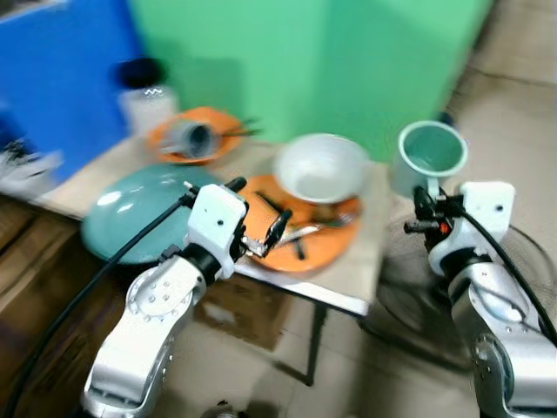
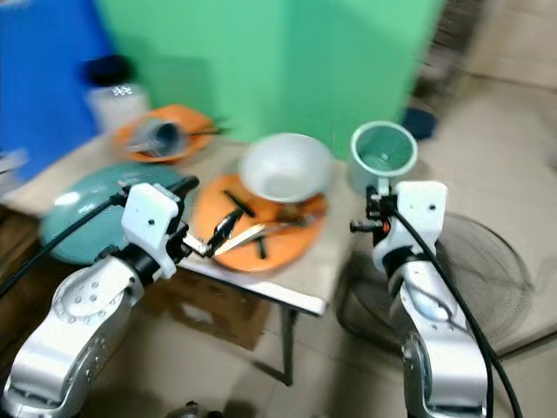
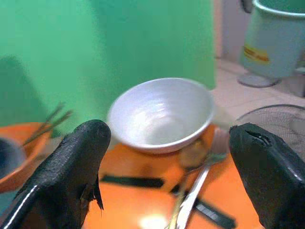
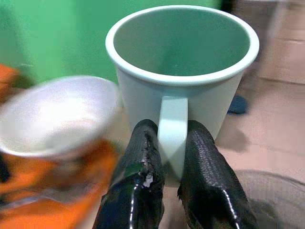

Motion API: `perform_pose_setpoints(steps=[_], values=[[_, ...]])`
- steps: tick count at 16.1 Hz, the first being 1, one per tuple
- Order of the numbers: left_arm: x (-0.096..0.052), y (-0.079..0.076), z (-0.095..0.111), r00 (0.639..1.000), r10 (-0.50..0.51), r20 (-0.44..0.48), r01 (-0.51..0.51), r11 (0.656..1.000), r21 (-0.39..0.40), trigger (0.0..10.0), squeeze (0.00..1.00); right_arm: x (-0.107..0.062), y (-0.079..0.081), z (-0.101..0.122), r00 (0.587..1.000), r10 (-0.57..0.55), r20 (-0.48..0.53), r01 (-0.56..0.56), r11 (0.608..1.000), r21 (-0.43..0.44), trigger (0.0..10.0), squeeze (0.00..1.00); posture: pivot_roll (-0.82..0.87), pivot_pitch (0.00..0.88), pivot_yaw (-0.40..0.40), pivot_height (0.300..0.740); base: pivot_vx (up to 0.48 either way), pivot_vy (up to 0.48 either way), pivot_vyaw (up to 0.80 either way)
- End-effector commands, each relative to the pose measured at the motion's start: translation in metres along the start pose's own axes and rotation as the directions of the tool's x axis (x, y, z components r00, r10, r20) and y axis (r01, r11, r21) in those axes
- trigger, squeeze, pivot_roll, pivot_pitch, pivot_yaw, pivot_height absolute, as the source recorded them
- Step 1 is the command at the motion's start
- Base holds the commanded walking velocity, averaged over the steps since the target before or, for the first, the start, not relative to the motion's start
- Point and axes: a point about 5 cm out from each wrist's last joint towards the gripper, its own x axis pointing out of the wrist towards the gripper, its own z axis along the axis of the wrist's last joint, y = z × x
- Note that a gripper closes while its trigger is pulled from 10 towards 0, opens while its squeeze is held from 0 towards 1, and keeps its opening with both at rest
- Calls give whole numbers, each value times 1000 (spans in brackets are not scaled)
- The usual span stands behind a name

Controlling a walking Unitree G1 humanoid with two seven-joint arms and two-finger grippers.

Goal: Setting the table

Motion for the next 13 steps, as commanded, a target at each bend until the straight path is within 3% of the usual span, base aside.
perform_pose_setpoints(steps=[1,5,13], values=[[1,0,-4,1000,11,-25,-11,1000,-11,10000,0,-3,1,7,999,-18,27,18,1000,-2,10000,0,94,0,48,740,0,0,-800],[2,-2,-6,999,55,-4,-55,998,8,10000,0,-10,-5,-2,994,-108,-19,107,994,-15,10000,0,83,0,42,740,0,0,-800],[3,4,-9,994,105,-14,-104,993,55,10000,0,-5,10,-7,995,-80,-61,78,996,-35,10000,0,83,0,45,740,0,0,-800]])
